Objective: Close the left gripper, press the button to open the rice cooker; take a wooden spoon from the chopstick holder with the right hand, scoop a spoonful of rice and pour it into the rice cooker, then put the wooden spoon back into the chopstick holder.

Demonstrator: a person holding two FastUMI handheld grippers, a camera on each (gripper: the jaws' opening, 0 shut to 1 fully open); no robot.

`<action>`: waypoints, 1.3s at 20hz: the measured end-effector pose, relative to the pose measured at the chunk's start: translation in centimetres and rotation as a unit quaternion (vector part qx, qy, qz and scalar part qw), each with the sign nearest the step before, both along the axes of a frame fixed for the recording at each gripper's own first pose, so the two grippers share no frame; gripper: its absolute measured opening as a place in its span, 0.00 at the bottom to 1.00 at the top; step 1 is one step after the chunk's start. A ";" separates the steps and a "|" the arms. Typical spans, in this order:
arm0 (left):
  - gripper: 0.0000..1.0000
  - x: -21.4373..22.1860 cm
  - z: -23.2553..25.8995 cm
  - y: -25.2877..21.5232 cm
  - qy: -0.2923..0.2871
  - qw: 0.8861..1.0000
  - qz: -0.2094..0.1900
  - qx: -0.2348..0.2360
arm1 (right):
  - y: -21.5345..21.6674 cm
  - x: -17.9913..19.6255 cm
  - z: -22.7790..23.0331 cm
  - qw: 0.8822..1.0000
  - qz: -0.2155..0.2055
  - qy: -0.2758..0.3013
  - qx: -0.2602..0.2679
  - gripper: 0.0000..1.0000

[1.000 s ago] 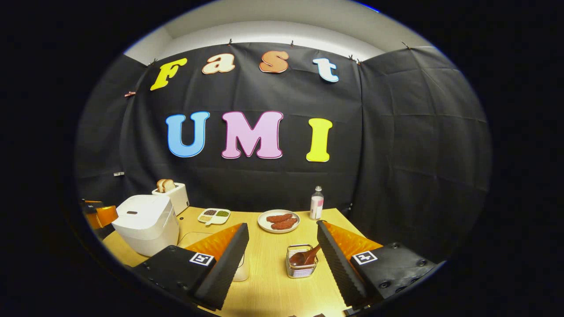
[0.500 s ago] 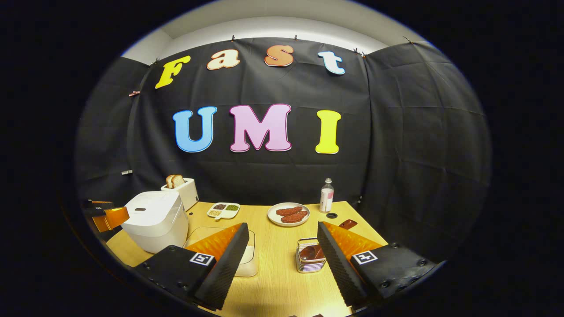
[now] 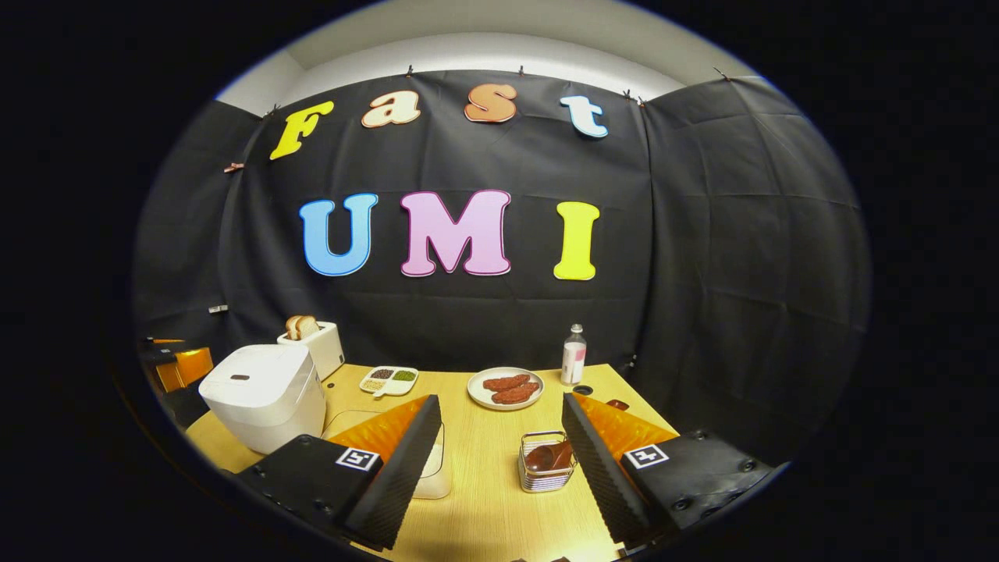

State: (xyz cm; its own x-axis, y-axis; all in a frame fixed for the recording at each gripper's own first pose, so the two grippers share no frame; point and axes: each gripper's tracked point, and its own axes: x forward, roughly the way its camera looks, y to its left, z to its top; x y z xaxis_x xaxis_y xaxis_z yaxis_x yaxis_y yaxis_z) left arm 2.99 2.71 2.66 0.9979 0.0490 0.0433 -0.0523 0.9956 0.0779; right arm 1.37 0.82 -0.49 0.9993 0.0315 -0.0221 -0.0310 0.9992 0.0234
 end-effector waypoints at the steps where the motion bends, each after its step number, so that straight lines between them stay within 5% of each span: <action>1: 0.95 0.3 0.2 0.3 0.001 1.000 0.004 0.000 | -0.3 0.0 0.1 1.000 -0.002 -0.001 0.002 0.98; 3: 0.94 1.2 1.1 1.7 0.000 1.000 0.018 -0.008 | -0.8 0.2 0.2 1.000 -0.008 -0.003 0.006 0.98; 11: 0.60 7.2 1.7 6.3 0.053 0.997 0.032 -0.036 | -3.7 -0.4 0.0 0.999 -0.035 -0.002 0.000 0.98; 14: 0.33 9.9 1.1 7.6 0.086 0.995 0.033 -0.029 | -4.8 -0.9 0.0 0.999 -0.048 -0.002 0.005 0.98; 19: 0.09 13.6 -3.4 8.6 0.161 0.986 0.011 -0.040 | -6.7 -2.4 0.2 0.998 -0.069 -0.006 0.006 0.98; 26: 0.06 13.7 -7.1 8.2 0.208 0.973 -0.018 -0.093 | -9.1 -4.1 -0.4 0.994 -0.106 0.000 0.023 0.98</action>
